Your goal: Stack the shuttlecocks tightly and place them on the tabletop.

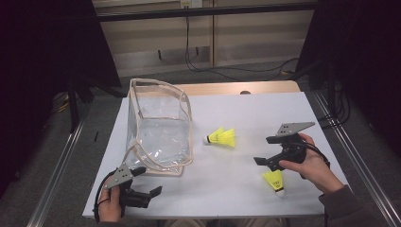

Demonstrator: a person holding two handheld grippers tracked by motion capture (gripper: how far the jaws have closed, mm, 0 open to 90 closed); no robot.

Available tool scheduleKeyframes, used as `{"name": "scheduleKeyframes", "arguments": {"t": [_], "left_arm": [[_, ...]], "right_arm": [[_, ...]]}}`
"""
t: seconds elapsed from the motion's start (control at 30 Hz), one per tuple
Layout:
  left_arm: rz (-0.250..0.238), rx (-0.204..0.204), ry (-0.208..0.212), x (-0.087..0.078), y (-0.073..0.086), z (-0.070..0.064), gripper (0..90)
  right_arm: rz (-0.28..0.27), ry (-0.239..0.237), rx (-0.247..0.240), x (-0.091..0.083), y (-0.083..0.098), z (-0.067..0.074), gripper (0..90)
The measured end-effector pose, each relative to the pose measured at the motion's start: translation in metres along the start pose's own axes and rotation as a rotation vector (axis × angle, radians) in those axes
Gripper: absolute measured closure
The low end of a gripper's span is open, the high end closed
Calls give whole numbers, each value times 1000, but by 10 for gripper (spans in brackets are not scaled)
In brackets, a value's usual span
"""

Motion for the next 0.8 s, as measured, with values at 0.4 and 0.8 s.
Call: {"name": "scheduleKeyframes", "arguments": {"t": [0.4, 0.8], "left_arm": [[1, 5, -1, 0, 0, 1, 40], [1, 5, 0, 0, 0, 1, 40]], "right_arm": [[2, -24, -6, -3, 10, 9, 70], [8, -41, -12, -4, 17, 12, 80]]}}
Point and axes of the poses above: each handheld gripper's, and its own axes: x roughly forward along the jaws, y roughly out of its underside, z roughly to its left, the point moved 9 cm from there along x, roughly forward along the jaws, and after that the axes turned 12 degrees about -y, right-handed, at the moved point
